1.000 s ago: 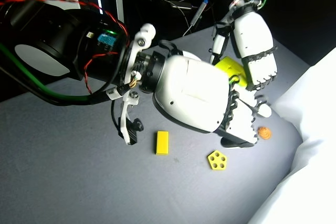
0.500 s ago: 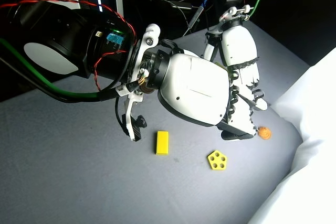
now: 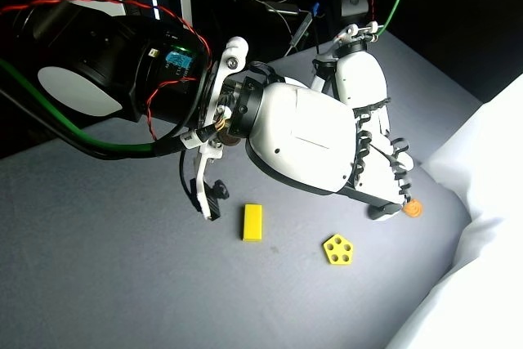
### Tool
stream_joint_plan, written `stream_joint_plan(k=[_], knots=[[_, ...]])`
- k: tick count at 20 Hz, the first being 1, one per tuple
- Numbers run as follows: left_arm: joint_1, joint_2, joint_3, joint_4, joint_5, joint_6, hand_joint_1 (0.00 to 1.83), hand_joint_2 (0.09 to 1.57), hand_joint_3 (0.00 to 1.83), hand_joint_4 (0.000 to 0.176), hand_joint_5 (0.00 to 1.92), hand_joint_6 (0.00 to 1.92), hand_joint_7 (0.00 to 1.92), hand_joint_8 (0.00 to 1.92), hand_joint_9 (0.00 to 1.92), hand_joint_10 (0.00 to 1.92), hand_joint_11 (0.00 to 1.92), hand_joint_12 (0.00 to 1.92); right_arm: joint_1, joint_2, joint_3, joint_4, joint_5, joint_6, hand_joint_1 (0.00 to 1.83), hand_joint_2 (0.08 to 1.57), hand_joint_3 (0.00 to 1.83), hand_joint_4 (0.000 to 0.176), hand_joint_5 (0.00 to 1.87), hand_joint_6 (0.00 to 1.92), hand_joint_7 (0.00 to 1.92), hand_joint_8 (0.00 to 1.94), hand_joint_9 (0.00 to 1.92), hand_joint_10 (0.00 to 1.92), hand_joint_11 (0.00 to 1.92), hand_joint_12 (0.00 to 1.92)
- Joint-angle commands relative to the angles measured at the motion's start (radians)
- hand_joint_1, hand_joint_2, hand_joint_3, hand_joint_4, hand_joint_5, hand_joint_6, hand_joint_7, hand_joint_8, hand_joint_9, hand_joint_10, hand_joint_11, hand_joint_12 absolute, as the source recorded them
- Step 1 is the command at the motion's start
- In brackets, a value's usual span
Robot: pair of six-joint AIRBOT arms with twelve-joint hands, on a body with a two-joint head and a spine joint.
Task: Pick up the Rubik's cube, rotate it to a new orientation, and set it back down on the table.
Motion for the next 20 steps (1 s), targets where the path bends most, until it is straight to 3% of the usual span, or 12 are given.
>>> stream_joint_plan(k=[1,3,5,6,7,8,9,10,12,15,16,20], knots=[[0.000,0.004,0.000,0.073,-0.026,-0.008,1.14,1.17,0.00,0.000,0.15,1.27,0.23,1.43,0.21,1.42,0.00,1.61,0.004,0.006,0.001,-0.002,0.120,0.006,0.00,1.27,0.00,0.000,0.05,0.00,0.16,0.00,0.12,0.10,0.00,0.55],[0.006,0.004,0.000,0.073,-0.026,-0.012,1.13,1.15,0.00,0.000,0.16,1.17,0.24,1.34,0.21,1.37,0.00,1.56,0.004,0.006,0.001,-0.002,0.121,0.006,0.00,1.27,0.00,0.000,0.07,0.01,0.18,0.00,0.16,0.08,0.00,0.56],[0.010,0.004,-0.002,0.073,-0.026,-0.018,0.98,1.20,0.01,0.000,0.21,0.66,0.26,0.94,0.21,1.10,0.00,1.39,0.002,0.006,0.001,-0.004,0.123,0.006,0.00,1.28,0.00,0.000,0.07,0.00,0.18,0.00,0.16,0.05,0.00,0.57],[0.010,0.004,-0.002,0.073,-0.026,-0.018,0.90,1.17,0.00,0.000,0.25,0.36,0.30,0.45,0.20,0.72,0.00,1.25,0.002,0.006,0.001,-0.004,0.123,0.006,0.00,1.27,0.00,0.000,0.06,0.01,0.18,0.00,0.17,0.04,0.00,0.63],[0.011,0.004,-0.002,0.073,-0.026,-0.019,0.85,1.14,0.00,0.000,0.26,0.16,0.32,0.16,0.21,0.42,0.00,1.14,0.001,0.006,0.001,-0.005,0.124,0.006,0.00,1.28,0.00,0.000,0.05,0.00,0.16,0.00,0.16,0.03,0.00,0.62],[0.011,0.004,-0.002,0.073,-0.026,-0.020,0.80,1.06,0.00,0.000,0.15,0.04,0.23,0.04,0.16,0.17,0.00,0.87,0.001,0.006,0.001,-0.006,0.125,0.006,0.00,1.28,0.00,0.000,0.04,0.00,0.15,0.00,0.15,0.02,0.00,0.64],[0.011,0.004,-0.002,0.073,-0.026,-0.021,0.74,1.03,0.00,0.000,0.05,0.01,0.15,0.01,0.11,0.07,0.00,0.63,0.000,0.006,0.001,-0.008,0.128,0.006,0.00,1.27,0.00,0.000,0.06,0.01,0.16,0.00,0.17,0.02,0.00,0.68],[0.011,0.004,-0.002,0.073,-0.026,-0.021,0.69,0.99,0.00,0.012,0.01,0.00,0.03,0.00,0.02,0.01,0.00,0.28,-0.001,0.006,0.001,-0.009,0.129,0.006,0.00,1.27,0.00,0.000,0.06,0.01,0.17,0.00,0.17,0.02,0.00,0.72],[0.011,0.004,-0.002,0.073,-0.026,-0.023,0.67,0.93,0.00,0.037,0.00,0.00,0.00,0.00,0.00,0.00,0.00,0.02,-0.003,0.006,0.001,-0.010,0.130,0.006,0.00,1.26,0.00,0.000,0.06,0.00,0.18,0.00,0.18,0.01,0.00,0.75],[0.010,0.007,-0.006,0.072,-0.026,-0.023,0.63,0.88,0.00,0.071,0.00,0.00,0.00,0.00,0.00,0.00,0.00,0.00,-0.006,0.006,0.001,-0.013,0.133,0.006,0.00,1.28,0.00,0.000,0.08,0.01,0.21,0.00,0.17,0.01,0.00,0.69],[0.010,0.009,-0.009,0.071,-0.026,-0.023,0.62,0.87,0.00,0.078,0.00,0.00,0.00,0.00,0.00,0.00,0.00,0.00,-0.007,0.006,0.001,-0.014,0.134,0.006,0.00,1.29,0.00,0.000,0.08,0.01,0.21,0.00,0.19,0.01,0.00,0.80],[0.001,0.021,-0.018,0.070,-0.026,-0.020,0.57,0.88,0.00,0.067,0.00,0.00,0.00,0.00,0.00,0.00,0.00,0.00,-0.010,0.006,0.000,-0.021,0.135,0.006,0.00,1.27,0.00,0.000,0.03,0.01,0.13,0.01,0.18,0.00,0.00,0.93]])
